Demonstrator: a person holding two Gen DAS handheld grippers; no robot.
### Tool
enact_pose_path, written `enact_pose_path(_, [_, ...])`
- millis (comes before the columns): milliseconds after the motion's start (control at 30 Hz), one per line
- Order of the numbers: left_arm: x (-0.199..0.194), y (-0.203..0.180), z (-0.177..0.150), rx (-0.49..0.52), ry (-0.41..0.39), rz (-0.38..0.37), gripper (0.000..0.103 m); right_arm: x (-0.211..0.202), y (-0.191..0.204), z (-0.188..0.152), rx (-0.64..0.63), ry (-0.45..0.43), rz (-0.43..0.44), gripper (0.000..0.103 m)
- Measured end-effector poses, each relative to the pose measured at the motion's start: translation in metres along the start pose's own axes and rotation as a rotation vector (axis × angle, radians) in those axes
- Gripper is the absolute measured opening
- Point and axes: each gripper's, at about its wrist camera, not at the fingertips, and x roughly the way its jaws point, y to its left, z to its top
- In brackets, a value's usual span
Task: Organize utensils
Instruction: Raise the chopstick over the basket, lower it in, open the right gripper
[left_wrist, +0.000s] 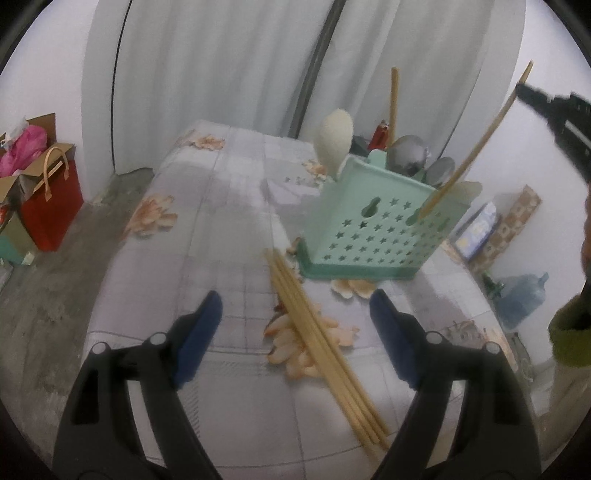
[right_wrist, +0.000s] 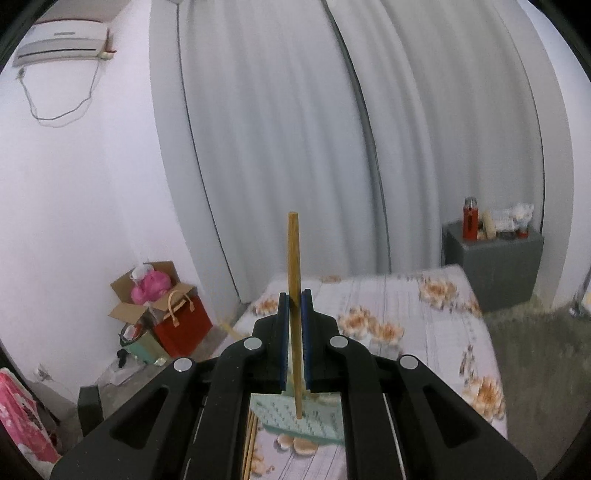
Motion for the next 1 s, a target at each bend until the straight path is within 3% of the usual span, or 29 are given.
enact_pose_path(467, [-0.007,0.011,0.0,-0.02,-0.006,0.009,0.078,0.012,0.013,0.041,-0.057,-0.076,-0.021,0.007])
enact_pose_path(667, [-0.005,0.01,-0.004,-0.03,0.013,-0.007,0.079,0.05,0.002,0.004,-0.034,0.009,-0.029,0.007])
enact_pose_path(800, [-0.005,0.01,-0.005,-0.026,0.015,-0.015,0.079,0.076,-0.012,-0.029,-0.004,0.153,-0.052,0.007])
enact_pose_path(933, [-0.004,0.012,-0.005,-0.027,0.016,-0.019,0.08,0.067,-0.024,-0.04,0.022,0.153,-0.067,0.009])
enact_pose_path(1000, [-0.001,0.014,-0.006,-0.031,0.021,-0.02,0.081,0.054,-0.029,-0.039,0.037,0.121,-0.078,0.023])
